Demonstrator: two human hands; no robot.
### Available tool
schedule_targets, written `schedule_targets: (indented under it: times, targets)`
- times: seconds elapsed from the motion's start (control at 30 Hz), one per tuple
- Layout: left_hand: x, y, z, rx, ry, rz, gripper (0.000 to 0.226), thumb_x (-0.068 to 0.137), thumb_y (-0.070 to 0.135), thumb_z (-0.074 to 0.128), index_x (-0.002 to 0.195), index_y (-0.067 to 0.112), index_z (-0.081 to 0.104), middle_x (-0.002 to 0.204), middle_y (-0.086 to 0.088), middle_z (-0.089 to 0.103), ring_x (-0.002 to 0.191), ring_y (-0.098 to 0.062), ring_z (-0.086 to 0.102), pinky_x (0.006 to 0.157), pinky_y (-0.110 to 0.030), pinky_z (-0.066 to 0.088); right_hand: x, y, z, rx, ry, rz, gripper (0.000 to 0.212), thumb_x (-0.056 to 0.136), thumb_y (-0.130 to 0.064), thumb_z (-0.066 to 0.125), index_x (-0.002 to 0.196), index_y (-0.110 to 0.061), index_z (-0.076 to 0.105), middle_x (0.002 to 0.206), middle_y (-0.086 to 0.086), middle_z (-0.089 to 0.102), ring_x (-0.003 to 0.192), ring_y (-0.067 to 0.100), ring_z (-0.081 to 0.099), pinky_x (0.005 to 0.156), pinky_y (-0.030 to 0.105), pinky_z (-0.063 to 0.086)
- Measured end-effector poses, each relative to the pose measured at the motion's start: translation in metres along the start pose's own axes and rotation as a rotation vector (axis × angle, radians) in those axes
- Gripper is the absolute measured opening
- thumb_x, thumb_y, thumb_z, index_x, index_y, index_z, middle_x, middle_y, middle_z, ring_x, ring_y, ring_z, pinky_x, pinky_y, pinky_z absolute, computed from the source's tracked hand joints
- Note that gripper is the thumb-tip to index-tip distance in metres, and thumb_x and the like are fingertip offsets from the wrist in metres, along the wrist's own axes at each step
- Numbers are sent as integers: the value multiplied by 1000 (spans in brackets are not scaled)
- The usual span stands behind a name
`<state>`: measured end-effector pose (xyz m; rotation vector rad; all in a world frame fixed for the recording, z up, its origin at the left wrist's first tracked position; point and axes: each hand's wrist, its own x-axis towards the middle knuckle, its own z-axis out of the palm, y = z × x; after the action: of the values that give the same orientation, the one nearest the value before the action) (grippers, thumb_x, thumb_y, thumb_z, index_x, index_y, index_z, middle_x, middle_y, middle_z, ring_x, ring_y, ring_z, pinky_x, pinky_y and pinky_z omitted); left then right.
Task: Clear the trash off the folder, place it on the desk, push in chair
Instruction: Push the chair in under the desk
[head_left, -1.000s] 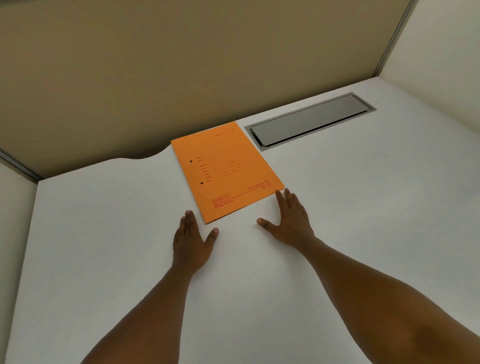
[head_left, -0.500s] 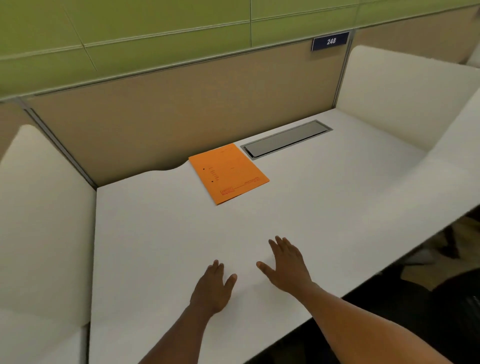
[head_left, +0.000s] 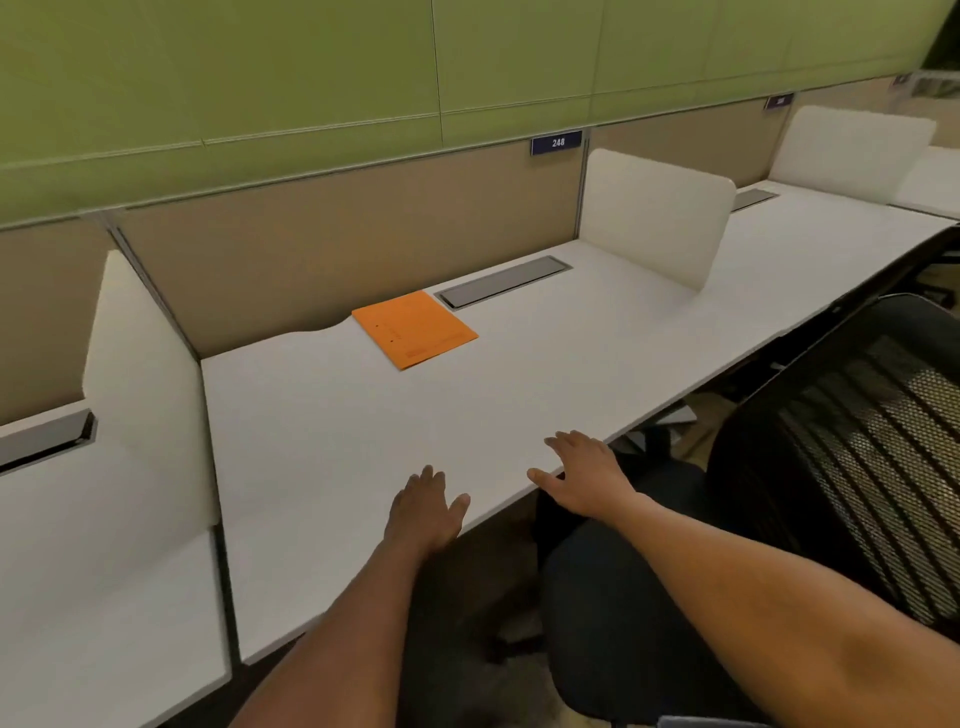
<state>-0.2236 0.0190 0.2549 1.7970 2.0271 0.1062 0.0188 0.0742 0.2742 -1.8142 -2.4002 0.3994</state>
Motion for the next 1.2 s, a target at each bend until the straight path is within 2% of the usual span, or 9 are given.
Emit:
schedule_targets:
  times: [0.4,0.53,0.7,0.87,0.97,1.07,1.13,1.2]
  targets:
    - [-59,138,-18,-34,144,209,66,98,53,40,153,19,26,163,-5,19,149,-27,16,120,-43,15,-69,72,-90,24,162,48,70,89,-69,44,142,-25,46,157,2,33,145,23,26,116,44,19]
    - [-72,188,-18,-53,186,264,65,97,52,44,152,20,28,162,-5,22,148,-26,20,119,-42,16,-82,117,-133,-26,179,72,67,89,-70,42,138,-25,51,155,1,38,143,22,30,115,43,22]
    - [-84,260,-6,-109,192,292,64,97,52,46,151,21,30,161,-3,25,147,-25,23,119,-40,18,-95,197,-194,-82,187,97,66,89,-72,39,131,-25,57,146,0,51,135,24,44,111,43,29]
    - [-95,352,24,-156,214,305,60,97,46,48,148,17,37,156,-7,36,143,-26,31,115,-38,24,-101,291,-242,-182,28,83,61,89,-69,42,125,-23,61,131,4,62,122,28,53,100,42,41]
    - [-109,414,49,-248,232,322,46,95,40,53,133,14,53,137,-9,56,128,-28,49,106,-38,39,-103,342,-259,-280,-42,48,55,88,-68,46,121,-27,63,130,1,61,121,26,53,98,42,42]
    - [-122,476,72,-319,204,322,39,94,41,54,125,19,59,125,-3,64,115,-24,58,96,-42,48,-104,389,-266,-333,-42,14,53,87,-69,47,120,-31,64,130,-1,62,120,26,55,96,40,43]
    - [-129,514,87,-326,172,308,42,94,48,51,123,19,59,121,-3,66,112,-25,60,93,-42,49,-106,419,-267,-339,-38,-10,48,88,-66,50,116,-30,65,128,-1,64,118,25,57,95,37,45]
    - [-135,550,102,-344,130,297,57,93,56,48,134,16,51,130,-8,62,118,-27,58,98,-42,47,-106,443,-264,-318,-62,-62,44,90,-60,54,117,-28,67,138,1,57,126,25,51,104,39,41]
